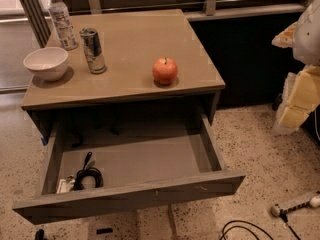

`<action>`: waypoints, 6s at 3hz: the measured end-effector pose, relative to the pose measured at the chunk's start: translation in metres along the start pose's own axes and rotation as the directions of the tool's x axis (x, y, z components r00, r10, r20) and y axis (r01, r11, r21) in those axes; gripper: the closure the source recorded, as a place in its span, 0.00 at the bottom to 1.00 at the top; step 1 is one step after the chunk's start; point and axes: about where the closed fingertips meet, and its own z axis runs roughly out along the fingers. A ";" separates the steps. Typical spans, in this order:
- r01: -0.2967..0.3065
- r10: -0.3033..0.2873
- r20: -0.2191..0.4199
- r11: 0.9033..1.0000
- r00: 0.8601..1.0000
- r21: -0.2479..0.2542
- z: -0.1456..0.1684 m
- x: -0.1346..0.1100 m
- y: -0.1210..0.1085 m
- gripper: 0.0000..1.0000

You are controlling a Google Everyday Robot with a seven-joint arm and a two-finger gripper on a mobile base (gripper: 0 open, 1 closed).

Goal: Place apple into top drawer

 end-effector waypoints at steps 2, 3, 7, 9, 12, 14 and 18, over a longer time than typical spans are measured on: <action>0.000 -0.003 0.050 0.999 0.999 0.048 0.003 -0.011 -0.019 0.00; 0.000 -0.012 0.138 0.997 0.990 0.082 0.021 -0.035 -0.058 0.00; -0.017 0.023 0.366 1.000 0.930 -0.019 0.092 -0.107 -0.115 0.00; -0.006 0.021 0.471 0.999 0.882 -0.033 0.134 -0.139 -0.137 0.00; 0.044 0.014 0.526 0.994 0.850 -0.098 0.200 -0.186 -0.161 0.00; 0.057 0.023 0.522 0.989 0.853 -0.138 0.226 -0.202 -0.164 0.00; 0.058 0.023 0.522 0.989 0.853 -0.138 0.226 -0.202 -0.164 0.89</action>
Offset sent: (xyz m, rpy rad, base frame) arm 0.0562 0.0140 0.0069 0.0945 -0.1370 0.0112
